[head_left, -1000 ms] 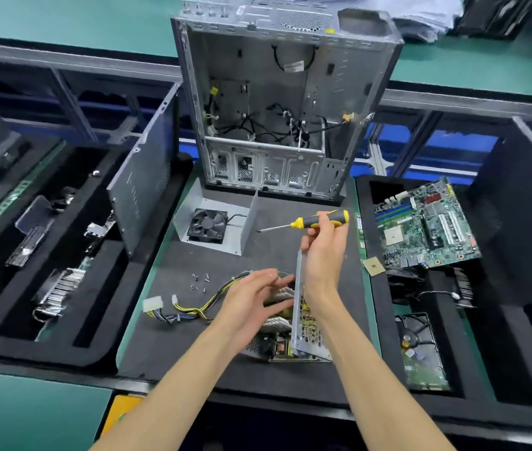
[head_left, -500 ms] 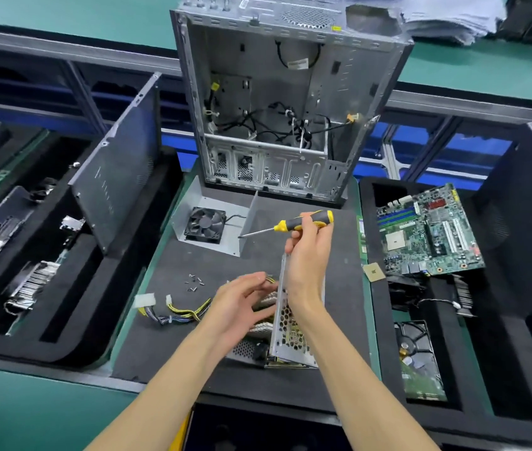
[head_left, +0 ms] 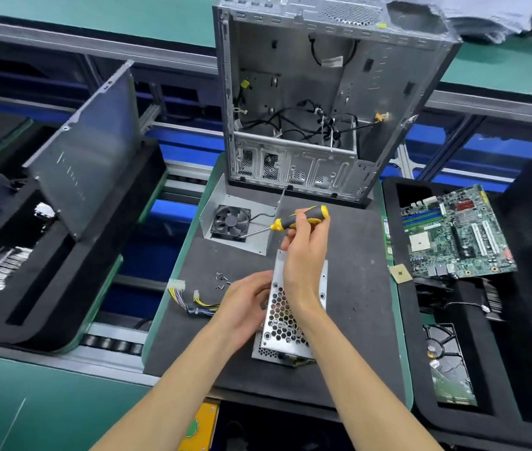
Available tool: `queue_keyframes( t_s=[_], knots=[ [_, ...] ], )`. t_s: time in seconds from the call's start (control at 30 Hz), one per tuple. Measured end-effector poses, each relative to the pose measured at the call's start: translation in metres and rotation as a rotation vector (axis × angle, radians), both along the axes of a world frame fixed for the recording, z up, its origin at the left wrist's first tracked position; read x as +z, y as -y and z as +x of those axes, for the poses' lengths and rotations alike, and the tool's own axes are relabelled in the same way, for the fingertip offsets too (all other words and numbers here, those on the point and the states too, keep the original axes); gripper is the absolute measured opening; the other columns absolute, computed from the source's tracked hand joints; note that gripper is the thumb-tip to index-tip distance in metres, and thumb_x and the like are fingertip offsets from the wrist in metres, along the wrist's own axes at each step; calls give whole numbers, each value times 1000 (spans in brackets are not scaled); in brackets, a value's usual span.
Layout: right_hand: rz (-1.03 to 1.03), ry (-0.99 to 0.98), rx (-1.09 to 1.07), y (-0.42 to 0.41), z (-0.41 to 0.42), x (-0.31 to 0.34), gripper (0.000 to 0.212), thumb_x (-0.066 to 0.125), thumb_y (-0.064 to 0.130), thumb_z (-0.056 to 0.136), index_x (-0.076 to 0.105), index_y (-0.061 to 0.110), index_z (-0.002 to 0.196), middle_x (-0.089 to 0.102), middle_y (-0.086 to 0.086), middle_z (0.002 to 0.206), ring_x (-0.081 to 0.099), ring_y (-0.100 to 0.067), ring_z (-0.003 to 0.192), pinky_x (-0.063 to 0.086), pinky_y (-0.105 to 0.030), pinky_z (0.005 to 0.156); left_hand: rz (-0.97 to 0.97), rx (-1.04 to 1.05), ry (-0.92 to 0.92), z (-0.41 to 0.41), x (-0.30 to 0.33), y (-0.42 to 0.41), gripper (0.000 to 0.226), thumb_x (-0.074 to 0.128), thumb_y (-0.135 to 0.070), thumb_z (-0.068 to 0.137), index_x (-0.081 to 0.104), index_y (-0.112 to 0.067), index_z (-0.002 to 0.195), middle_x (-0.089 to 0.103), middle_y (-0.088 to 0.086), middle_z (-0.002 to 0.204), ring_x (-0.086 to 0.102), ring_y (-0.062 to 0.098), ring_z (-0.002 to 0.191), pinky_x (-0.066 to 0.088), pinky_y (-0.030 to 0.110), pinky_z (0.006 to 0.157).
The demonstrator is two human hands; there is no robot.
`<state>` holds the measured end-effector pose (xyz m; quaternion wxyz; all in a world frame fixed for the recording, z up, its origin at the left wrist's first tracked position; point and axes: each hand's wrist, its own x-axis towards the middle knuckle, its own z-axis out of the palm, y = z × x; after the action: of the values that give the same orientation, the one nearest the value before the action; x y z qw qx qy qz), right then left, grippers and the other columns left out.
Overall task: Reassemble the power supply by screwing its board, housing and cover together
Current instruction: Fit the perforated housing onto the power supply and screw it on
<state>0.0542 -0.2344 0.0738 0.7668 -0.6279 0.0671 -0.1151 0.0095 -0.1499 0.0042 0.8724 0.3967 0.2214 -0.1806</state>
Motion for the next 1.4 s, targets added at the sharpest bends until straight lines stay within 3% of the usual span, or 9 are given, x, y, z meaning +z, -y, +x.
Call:
queue_keyframes(
  t_s=[0.23,0.43,0.6,0.73,0.97,1.27,1.4],
  knots=[
    [-3,-14,2,49,6,-7,12,43,13,107,50,16,98,61,19,67,47,-1,56,44,-16,55,139,-54,65,8,-6,38,28,72,-16,87,75,-1,110,71,21,115,67,28,103,58,40,82],
    [202,-155,-27,85,17,-10,14,48,17,105,53,15,92,52,8,62,45,-11,53,42,-25,56,409,-16,79,15,-9,44,13,72,-13,91,76,-2,97,76,15,94,74,19,81,59,28,66],
    [423,-196,-106,119,20,-14,13,49,19,102,51,10,93,45,5,58,41,-12,47,37,-23,46,318,69,165,17,-1,30,7,71,-6,89,77,-3,92,73,16,87,73,26,85,59,27,73],
    [403,-179,-149,106,18,-21,13,48,19,100,54,12,91,45,5,58,42,-12,47,39,-23,46,175,76,231,20,11,3,24,76,-12,80,77,-1,101,74,16,92,73,26,90,59,28,79],
    [339,-133,-115,68,8,-22,18,50,27,86,50,10,90,47,0,60,43,-14,48,40,-25,45,90,10,277,16,35,-21,12,69,-8,90,78,-3,97,73,12,89,72,23,86,59,27,77],
    [300,-121,-137,61,0,-14,16,56,29,86,49,14,84,45,3,60,43,-14,48,41,-26,48,184,-7,298,13,48,-37,14,69,-1,88,75,0,101,74,18,94,73,26,89,59,26,78],
    [260,-109,-154,61,-2,-12,18,54,31,93,51,17,83,45,2,62,43,-13,50,41,-25,50,399,11,289,17,39,-50,12,66,-5,93,76,-6,101,75,14,89,75,25,86,59,26,73]
  ],
)
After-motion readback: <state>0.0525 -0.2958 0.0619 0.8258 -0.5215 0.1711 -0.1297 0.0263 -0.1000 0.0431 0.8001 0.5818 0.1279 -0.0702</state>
